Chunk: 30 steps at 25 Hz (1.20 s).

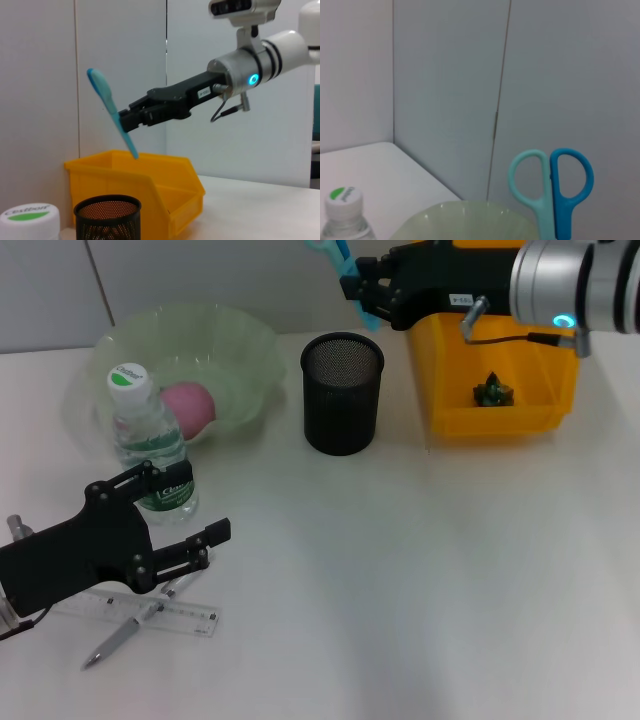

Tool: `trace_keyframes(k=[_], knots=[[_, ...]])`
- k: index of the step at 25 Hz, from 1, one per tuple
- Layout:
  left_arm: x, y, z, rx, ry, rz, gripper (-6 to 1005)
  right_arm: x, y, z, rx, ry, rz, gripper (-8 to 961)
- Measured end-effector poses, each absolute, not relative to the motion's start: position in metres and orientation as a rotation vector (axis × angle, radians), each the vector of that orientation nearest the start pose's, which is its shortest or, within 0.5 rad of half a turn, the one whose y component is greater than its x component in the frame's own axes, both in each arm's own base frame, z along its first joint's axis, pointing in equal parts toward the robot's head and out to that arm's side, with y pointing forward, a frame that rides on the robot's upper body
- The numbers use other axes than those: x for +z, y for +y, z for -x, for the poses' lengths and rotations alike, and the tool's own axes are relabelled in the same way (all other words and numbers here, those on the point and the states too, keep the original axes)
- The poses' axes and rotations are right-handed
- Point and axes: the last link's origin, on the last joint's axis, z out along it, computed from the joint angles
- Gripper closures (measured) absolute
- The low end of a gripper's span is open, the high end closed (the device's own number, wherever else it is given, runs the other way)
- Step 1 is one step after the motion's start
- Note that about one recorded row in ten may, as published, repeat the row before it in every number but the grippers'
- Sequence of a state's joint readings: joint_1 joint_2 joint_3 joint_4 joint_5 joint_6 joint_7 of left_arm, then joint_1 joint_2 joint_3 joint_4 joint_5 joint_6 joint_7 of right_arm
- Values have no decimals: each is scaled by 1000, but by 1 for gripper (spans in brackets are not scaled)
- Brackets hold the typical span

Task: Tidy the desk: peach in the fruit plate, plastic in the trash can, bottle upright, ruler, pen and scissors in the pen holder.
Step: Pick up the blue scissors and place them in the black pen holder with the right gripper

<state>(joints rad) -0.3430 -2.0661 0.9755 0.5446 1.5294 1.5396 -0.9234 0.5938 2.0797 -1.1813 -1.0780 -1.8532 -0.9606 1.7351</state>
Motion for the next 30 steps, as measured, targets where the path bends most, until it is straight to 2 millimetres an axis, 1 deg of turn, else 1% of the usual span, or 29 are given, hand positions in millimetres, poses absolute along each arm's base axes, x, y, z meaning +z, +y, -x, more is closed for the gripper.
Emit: trace_keyframes(k=[1,3,4,6,7,8,10,11,13,14,18,22,30], knots=[[-14,287,278,-903,-265,2558,204,23,425,-152,496,350,2432,733],[-14,288,277,-905,-261,2559,205,14,431,-159,519,358,2413,732],[-14,288,277,-905,-261,2559,205,14,431,-159,519,358,2413,732],[-14,288,277,-905,-259,2560,206,7,434,-164,543,360,2397,731],[-14,288,277,-905,-258,2560,207,-1,436,-168,567,365,2388,731],[-14,288,277,-905,-258,2560,207,-1,436,-168,567,365,2388,731],[-14,288,277,-904,-257,2562,208,-11,439,-171,595,380,2385,730],[-14,288,277,-904,-256,2564,209,-11,439,-171,595,380,2385,730],[-15,287,276,-902,-255,2570,210,-20,442,-175,576,395,2382,730],[-15,287,276,-902,-255,2570,210,-20,442,-175,576,395,2382,729],[-16,286,277,-901,-254,2570,213,-31,442,-181,540,417,2394,728],[-16,285,278,-897,-249,2568,215,-34,439,-185,531,430,2395,727],[-16,284,279,-896,-249,2568,219,-38,433,-201,508,489,2385,725]])
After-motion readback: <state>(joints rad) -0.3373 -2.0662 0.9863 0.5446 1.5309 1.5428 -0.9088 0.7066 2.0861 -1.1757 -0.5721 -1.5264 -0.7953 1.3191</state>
